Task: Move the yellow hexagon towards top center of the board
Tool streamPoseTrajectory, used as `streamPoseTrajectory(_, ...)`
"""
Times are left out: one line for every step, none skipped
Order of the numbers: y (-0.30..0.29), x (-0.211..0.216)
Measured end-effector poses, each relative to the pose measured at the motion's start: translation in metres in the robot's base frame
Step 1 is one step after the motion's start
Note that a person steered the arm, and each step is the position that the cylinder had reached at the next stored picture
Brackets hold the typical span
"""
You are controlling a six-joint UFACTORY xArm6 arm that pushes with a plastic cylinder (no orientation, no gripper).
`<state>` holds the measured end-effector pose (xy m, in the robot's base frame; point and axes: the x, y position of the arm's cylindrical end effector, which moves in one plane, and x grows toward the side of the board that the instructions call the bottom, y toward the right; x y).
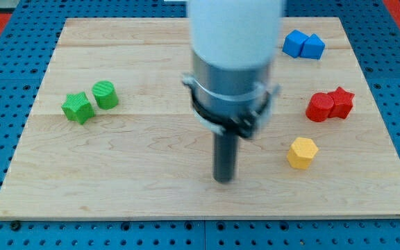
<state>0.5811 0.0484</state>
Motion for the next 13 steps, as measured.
streamPoseTrajectory(0.075,0.002)
streamPoseTrajectory(0.141,-0.040)
streamPoseTrajectory(0.142,-0.039)
streamPoseTrajectory(0.130,-0.046)
streamPoseTrajectory(0.082,-0.073)
streamPoseTrajectory(0.025,-0.106)
streamPoseTrajectory(-0.033,-0.148)
streamPoseTrajectory(-0.083,-0.205)
streamPoseTrajectory(-0.080,-0.187)
streamPoseTrajectory(-0.024,-0.102)
streamPoseTrajectory(0.031,-0.077)
streamPoseTrajectory(0.064,-0.134)
streamPoseTrajectory(0.065,-0.165)
